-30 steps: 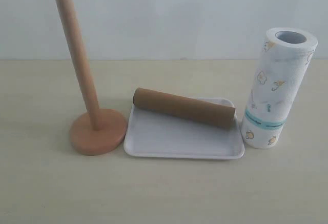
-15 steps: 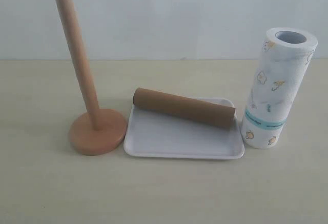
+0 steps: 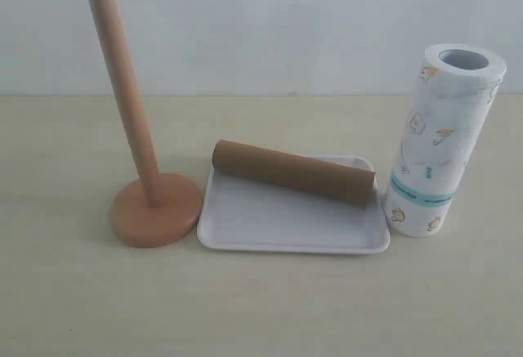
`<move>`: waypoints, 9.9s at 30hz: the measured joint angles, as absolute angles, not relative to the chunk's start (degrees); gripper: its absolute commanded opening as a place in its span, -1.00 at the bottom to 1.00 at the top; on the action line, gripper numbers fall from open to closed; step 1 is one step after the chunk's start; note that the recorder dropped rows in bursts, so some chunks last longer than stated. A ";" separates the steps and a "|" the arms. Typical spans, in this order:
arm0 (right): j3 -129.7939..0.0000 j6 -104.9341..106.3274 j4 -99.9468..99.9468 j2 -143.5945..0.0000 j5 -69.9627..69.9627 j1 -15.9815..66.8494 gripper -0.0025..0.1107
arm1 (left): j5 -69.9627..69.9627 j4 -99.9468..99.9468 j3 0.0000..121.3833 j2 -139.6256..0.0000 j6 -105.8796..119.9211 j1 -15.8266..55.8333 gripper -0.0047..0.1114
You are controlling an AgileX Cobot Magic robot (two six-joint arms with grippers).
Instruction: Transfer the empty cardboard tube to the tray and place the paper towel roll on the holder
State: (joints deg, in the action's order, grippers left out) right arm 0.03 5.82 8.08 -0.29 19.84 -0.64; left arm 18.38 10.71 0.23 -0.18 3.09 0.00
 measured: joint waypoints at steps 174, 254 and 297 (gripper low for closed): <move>-50.19 -43.00 -42.57 -67.42 -20.45 22.93 -0.96 | 18.38 10.71 0.23 -0.18 2.96 0.00 -0.85; -89.50 -45.59 -42.01 -116.59 -2.35 50.78 -0.96 | 18.38 10.71 0.23 -0.18 2.96 0.00 -0.85; -84.65 -37.83 -40.35 -120.09 1.71 49.29 0.90 | 18.38 10.71 0.23 -0.18 2.96 0.00 -0.85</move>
State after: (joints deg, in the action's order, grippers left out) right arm -84.65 -37.83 -40.35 -120.09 1.71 49.29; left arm 18.38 10.71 0.23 -0.18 2.96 0.00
